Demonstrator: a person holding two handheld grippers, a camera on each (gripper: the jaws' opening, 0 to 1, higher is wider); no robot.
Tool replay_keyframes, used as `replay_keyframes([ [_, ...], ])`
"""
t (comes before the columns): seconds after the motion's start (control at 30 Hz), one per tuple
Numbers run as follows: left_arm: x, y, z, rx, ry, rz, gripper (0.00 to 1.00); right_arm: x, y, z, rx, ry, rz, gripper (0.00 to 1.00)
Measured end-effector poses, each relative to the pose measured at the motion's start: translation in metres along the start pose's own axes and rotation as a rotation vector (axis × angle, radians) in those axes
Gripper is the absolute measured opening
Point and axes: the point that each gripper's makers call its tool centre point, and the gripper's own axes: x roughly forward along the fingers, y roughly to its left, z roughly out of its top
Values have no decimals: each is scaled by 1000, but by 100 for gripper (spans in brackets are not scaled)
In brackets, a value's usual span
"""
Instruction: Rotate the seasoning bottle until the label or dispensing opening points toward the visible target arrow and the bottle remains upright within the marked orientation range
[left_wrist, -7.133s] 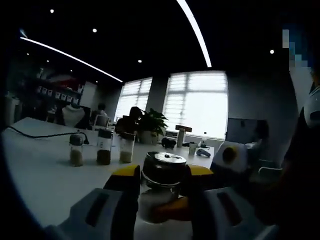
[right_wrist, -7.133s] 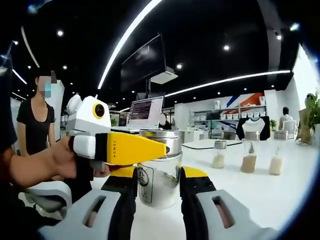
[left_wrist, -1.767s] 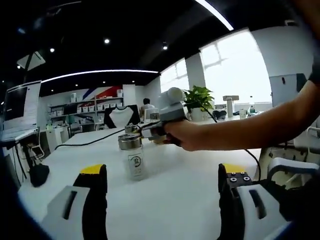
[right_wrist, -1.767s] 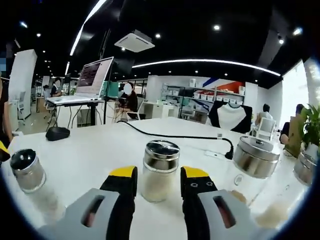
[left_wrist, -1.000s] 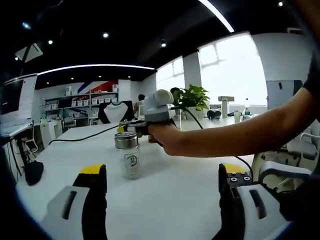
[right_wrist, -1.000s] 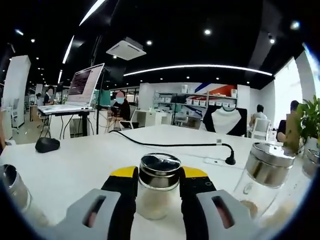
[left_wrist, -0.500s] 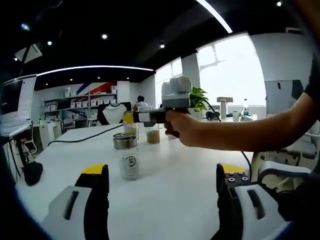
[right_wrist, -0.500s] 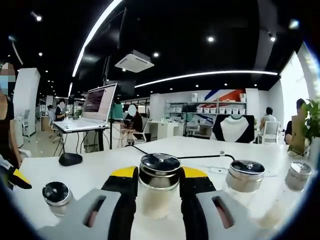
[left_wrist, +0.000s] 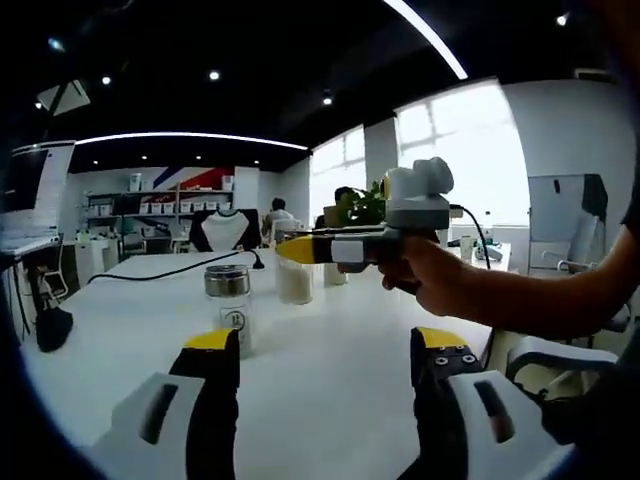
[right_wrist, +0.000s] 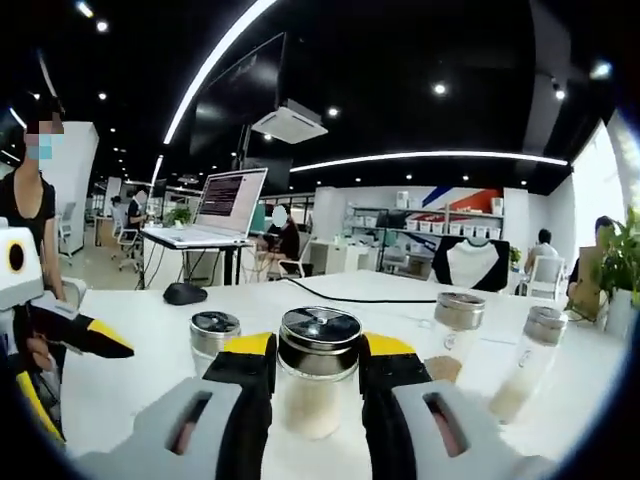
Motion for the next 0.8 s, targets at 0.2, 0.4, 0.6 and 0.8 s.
replay_keyframes([
  [0.2,4,-7,-5,52,32,12,68,-28,23,2,29,-16,43,31],
  [0.4,11,-14,-14,58,70,1,67,-52,50,2,18,-36,88,31],
  [0.6,11,-26,-12,100,61,-33,65,-71,74,-1,31,-39,151,31],
  [0.8,9,-29,-12,124,58,-40,62,-82,97,-3,-3,-29,178,31],
])
